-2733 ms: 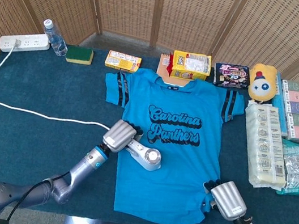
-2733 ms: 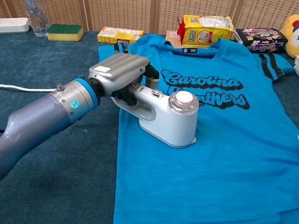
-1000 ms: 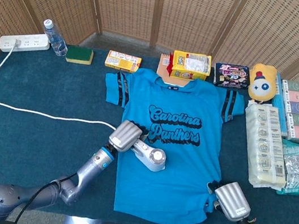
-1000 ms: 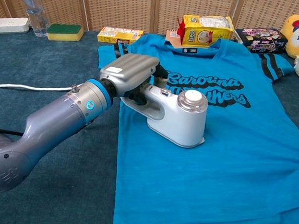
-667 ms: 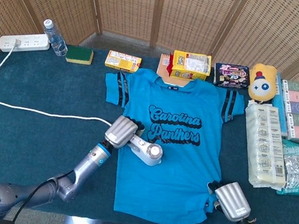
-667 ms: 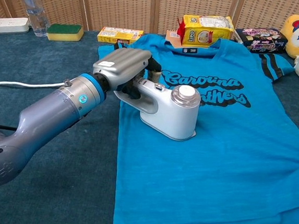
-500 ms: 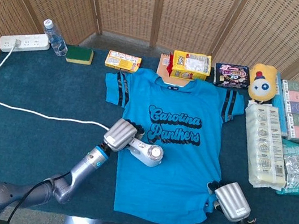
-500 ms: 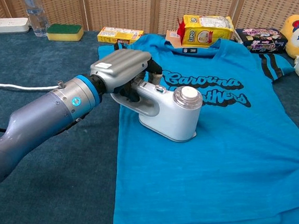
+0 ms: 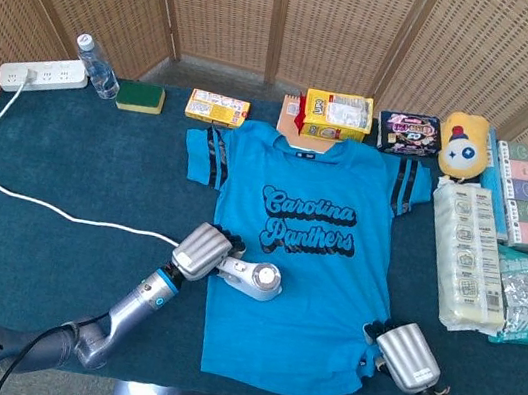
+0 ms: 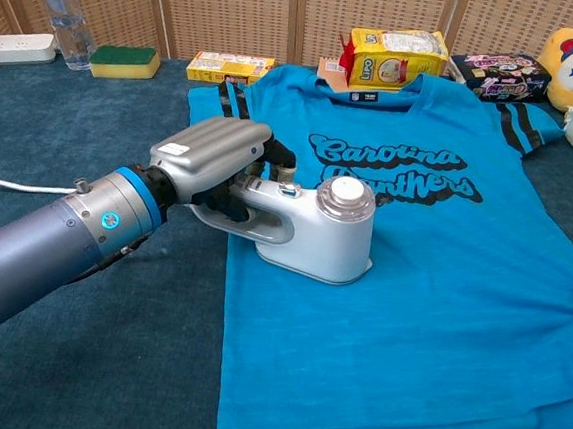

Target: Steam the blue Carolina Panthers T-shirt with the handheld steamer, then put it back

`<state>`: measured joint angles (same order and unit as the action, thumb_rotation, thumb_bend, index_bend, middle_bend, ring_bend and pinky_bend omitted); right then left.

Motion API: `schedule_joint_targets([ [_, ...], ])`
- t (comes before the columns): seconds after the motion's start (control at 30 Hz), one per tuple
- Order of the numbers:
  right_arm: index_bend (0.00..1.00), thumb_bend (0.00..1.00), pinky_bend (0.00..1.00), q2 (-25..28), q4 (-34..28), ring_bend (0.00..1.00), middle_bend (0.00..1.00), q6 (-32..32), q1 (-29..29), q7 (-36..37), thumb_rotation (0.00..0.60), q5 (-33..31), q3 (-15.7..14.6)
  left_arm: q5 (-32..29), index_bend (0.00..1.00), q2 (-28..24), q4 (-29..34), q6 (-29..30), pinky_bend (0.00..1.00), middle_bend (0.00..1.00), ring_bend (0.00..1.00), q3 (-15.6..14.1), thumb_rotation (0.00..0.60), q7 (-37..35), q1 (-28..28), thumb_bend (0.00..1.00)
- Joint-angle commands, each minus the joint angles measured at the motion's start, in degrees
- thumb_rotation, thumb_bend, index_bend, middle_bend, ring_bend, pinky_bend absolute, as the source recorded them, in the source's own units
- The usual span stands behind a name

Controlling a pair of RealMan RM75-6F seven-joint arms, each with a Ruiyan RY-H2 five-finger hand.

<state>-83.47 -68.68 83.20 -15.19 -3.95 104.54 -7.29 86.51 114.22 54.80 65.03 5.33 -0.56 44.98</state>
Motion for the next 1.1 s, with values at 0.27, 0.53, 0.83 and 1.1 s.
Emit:
schedule_joint_targets([
  [0.27,0.7,0.49,0.8,0.17,-0.55,0.67,0.63,0.07,0.19,-0.67,0.6,0.09,-0.05,2.05,0.6,-1.0,2.48,1.33,0.58,0.7,0.62,-1.72,0.6,-1.0,-1.0,0.43],
  [0.53,0.7,0.49,0.8,0.2,-0.99,0.67,0.63,0.03,0.23,-1.16,0.6,0.28,-0.08,3.95,0.6,-3.3,6.63,2.48,0.57,0.7,0.62,-4.63,0.6,-1.5,-3.14,0.43],
  [0.83,0.7,0.49,0.8,0.23,-1.08,0.67,0.63,0.01,0.32,-1.21,0.6,0.3,-0.09,4.03,0.6,-3.0,6.81,1.94,0.57,0.7,0.62,-4.08,0.6,-0.38,-3.24,0.42],
  [1.1,0.7,0.49,0.8,0.41,-0.64,0.67,0.63,-0.02,0.54,-0.69,0.6,-0.11,-0.01,0.33,0.6,1.41,0.55,-0.9,0.57,0.7,0.62,1.35,0.6,0.34,-0.87,0.42],
])
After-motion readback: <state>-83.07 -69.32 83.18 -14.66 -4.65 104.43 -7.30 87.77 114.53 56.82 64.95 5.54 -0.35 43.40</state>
